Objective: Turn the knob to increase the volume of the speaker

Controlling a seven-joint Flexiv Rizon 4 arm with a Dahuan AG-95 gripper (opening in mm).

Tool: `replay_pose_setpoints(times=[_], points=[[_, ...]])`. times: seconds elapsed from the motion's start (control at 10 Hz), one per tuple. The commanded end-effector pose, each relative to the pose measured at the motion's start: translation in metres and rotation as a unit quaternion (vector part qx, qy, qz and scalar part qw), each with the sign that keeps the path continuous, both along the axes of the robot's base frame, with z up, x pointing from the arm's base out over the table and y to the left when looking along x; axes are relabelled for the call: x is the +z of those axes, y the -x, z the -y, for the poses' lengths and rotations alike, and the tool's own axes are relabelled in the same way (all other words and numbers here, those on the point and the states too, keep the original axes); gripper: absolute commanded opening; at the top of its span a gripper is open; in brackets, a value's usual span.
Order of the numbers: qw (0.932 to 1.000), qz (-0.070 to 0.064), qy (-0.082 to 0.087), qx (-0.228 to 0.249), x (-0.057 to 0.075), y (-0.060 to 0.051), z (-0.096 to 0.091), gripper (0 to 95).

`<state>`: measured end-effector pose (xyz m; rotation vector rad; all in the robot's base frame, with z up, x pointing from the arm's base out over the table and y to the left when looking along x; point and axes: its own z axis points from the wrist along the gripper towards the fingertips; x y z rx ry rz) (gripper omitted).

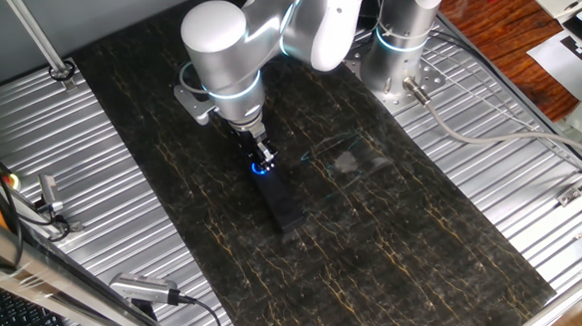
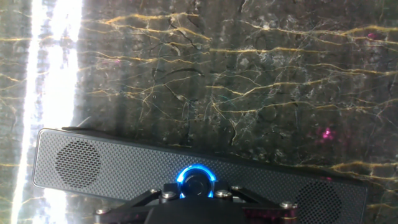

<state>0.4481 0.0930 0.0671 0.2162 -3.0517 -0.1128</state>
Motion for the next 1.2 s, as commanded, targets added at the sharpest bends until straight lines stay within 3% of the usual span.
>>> replay_pose_setpoints(times=[0.1,0.3,0.4,0.6,0.7,0.9,1.0,1.2], points=[[1.0000,0.000,0.001,0.000,0.000,0.000,0.000,19.0],[1.0000,0.000,0.001,0.000,0.000,0.000,0.000,19.0],[1.0000,0.001,0.000,0.001,0.000,0.000,0.000,38.0],[1.0000,0.001,0.001,0.004,0.000,0.000,0.000,38.0],[1.0000,0.000,0.001,0.003,0.000,0.000,0.000,57.0],[1.0000,-0.005,0.000,0.001,0.007,0.000,0.002,57.0],[1.0000,-0.005,0.001,0.002,0.017,0.001,0.004,38.0],[1.0000,-0.005,0.002,0.002,0.018,0.001,0.004,38.0]])
